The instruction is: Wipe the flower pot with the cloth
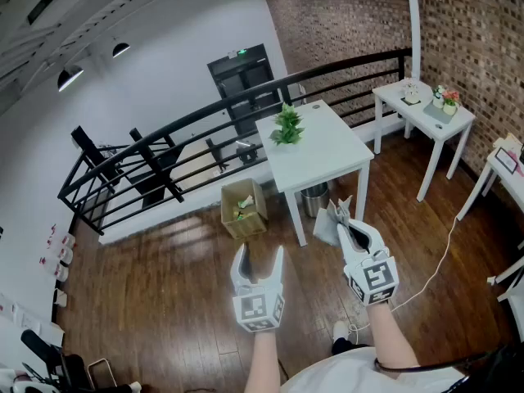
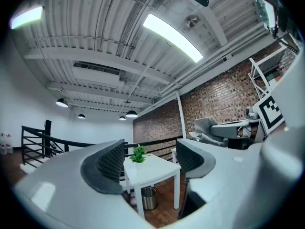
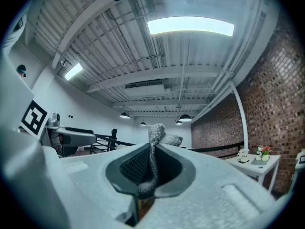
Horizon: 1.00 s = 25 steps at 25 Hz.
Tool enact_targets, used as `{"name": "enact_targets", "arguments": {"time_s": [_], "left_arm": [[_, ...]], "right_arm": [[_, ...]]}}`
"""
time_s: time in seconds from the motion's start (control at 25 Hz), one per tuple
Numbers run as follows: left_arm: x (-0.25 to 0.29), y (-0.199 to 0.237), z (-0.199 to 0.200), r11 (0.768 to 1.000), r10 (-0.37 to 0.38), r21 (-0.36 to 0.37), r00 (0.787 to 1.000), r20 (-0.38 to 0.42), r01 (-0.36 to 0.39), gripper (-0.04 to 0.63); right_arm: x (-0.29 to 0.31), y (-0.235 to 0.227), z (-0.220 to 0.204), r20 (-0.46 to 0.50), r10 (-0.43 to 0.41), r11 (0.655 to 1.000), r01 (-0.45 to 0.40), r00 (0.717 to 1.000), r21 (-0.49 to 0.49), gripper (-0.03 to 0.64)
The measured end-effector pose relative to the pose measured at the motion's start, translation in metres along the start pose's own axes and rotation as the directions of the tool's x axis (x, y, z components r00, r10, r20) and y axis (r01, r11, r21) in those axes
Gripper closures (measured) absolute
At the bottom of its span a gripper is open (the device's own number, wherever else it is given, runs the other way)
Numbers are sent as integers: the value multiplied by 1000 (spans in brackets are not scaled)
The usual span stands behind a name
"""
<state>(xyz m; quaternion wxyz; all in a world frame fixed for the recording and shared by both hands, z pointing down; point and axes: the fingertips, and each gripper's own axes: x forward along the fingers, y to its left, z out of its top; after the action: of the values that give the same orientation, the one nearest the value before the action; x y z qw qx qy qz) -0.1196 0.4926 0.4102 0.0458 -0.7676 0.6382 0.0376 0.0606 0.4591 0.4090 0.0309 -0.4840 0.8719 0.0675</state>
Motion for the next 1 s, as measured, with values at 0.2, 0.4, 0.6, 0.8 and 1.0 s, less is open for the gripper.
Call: {"name": "enact_targets", "arguments": {"time_s": [0.2,0.4,0.6,0.8,1.0], "left_arm": [[92,15,9,999,37,-10,998,50,-37,247],[171,27,-34,1000,19,-12,999,-39,-20,245],[265,64,-70,1000,-1,-31,998,-56,-1,245],[388,115,-84,997,-54,-63,998,10,54,245],[503,167,-86,991,-117,-68,993,35,119,250]], "right_arm": [[69,-49,7,38,52,997,-50,998,-52,606],[135,-92,-40,-36,59,998,-58,998,26,606],[217,-126,-74,-58,60,998,-59,997,7,606],[337,-154,-102,-74,57,998,-57,996,-8,606],[461,-177,-88,-47,57,997,-59,997,-45,606]]}}
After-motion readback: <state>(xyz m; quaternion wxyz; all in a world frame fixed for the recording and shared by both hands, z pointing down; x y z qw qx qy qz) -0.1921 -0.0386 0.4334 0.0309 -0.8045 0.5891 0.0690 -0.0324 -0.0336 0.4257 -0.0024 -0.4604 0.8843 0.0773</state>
